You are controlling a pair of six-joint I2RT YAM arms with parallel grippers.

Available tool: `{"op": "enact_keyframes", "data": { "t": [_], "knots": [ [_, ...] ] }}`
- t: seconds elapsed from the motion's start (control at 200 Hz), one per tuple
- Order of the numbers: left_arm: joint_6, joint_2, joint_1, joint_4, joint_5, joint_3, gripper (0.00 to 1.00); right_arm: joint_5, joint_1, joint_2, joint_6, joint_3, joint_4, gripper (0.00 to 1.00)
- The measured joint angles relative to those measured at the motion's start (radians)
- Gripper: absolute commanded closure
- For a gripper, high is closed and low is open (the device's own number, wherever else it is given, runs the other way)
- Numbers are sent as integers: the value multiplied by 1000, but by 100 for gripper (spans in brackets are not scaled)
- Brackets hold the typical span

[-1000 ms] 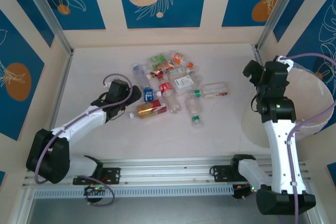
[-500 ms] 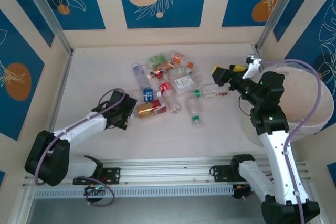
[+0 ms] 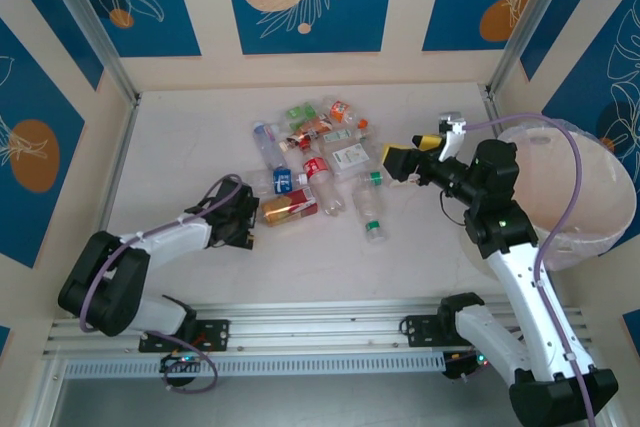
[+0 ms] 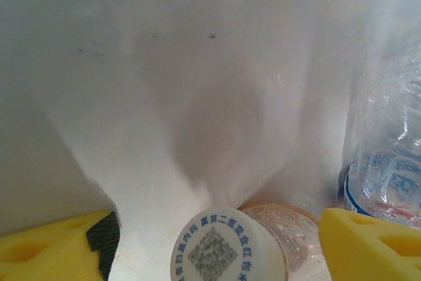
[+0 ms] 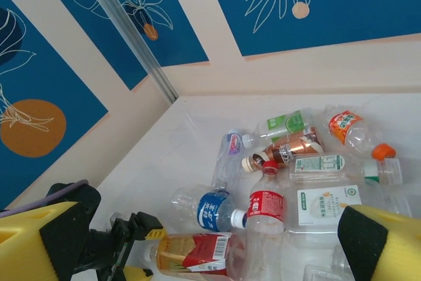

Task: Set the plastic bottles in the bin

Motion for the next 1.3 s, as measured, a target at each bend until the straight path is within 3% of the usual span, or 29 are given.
{"op": "enact_keyframes", "data": {
  "t": [0.18, 0.435, 0.74, 0.95, 1.3],
  "knots": [
    [-68, 32, 0, -11, 2, 0, 36, 15, 6, -15, -18, 0, -13, 0],
    [-116, 47, -1, -40, 11, 0, 59, 31, 14, -15, -30, -2, -39, 0],
    [-106, 34, 11, -58, 14, -6, 79, 49, 20, -12, -37, -6, -42, 0],
    [-84, -23, 11, 0, -10, -48, 100, 53, 24, -9, -37, -12, -41, 0],
    [73, -93, 28, 167, -116, -84, 100, 60, 51, 52, 38, -61, 26, 1]
  ]
}}
